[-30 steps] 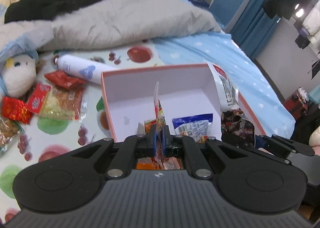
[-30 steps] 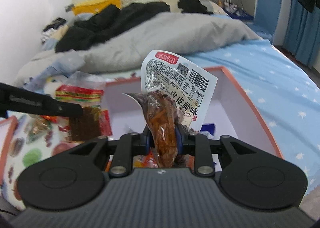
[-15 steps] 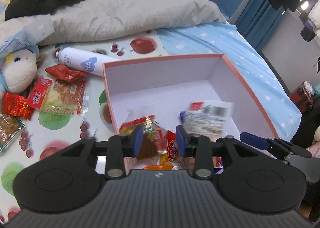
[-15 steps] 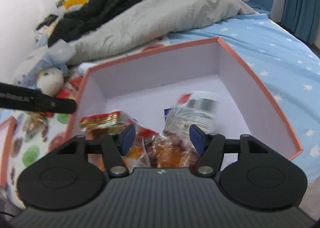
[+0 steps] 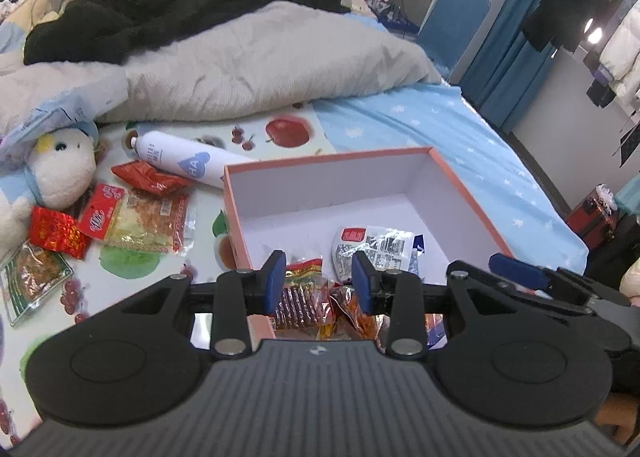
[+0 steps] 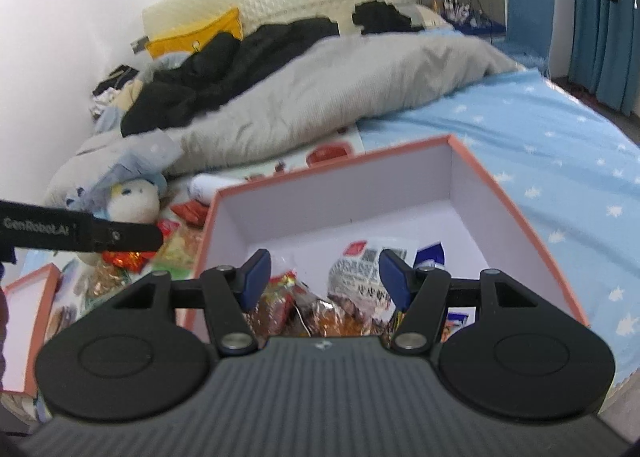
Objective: Organize snacks
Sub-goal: 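Withdraw both tools from the box back toward the snack pile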
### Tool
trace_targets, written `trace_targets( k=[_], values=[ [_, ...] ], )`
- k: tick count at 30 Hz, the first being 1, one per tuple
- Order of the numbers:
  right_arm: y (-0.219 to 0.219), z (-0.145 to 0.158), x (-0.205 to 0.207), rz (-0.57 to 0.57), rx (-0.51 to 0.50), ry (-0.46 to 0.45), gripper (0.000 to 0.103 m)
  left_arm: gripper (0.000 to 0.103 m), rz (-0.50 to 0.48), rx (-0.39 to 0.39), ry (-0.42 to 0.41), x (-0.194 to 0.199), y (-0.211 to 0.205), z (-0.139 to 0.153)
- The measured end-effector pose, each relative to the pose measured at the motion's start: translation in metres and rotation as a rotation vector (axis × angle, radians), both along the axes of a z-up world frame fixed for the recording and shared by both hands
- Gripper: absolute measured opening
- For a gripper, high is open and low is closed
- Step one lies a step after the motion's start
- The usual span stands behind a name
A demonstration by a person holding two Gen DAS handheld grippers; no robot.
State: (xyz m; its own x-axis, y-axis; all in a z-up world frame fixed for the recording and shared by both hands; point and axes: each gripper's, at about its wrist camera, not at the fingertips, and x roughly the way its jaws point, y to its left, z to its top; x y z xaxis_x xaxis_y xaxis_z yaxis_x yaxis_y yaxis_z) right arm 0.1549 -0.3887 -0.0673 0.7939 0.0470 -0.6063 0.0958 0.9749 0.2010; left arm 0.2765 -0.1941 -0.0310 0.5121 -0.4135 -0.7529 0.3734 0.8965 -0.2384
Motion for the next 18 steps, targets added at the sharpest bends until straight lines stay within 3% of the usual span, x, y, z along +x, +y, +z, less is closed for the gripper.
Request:
trace_targets(
  k=[12,18],
  values=[
    [0.029,0.038,-0.027,0.034,0.0,-0.12,0.062,0.041,0.033,-0.045,-0.085,-0.027,0.034,0.044],
    [0.045,0.049,-0.034,0.073,0.0,-0.161,0.062,0.041,0.062,-0.053,-0.111,-0.043,0.053,0.051]
  ],
)
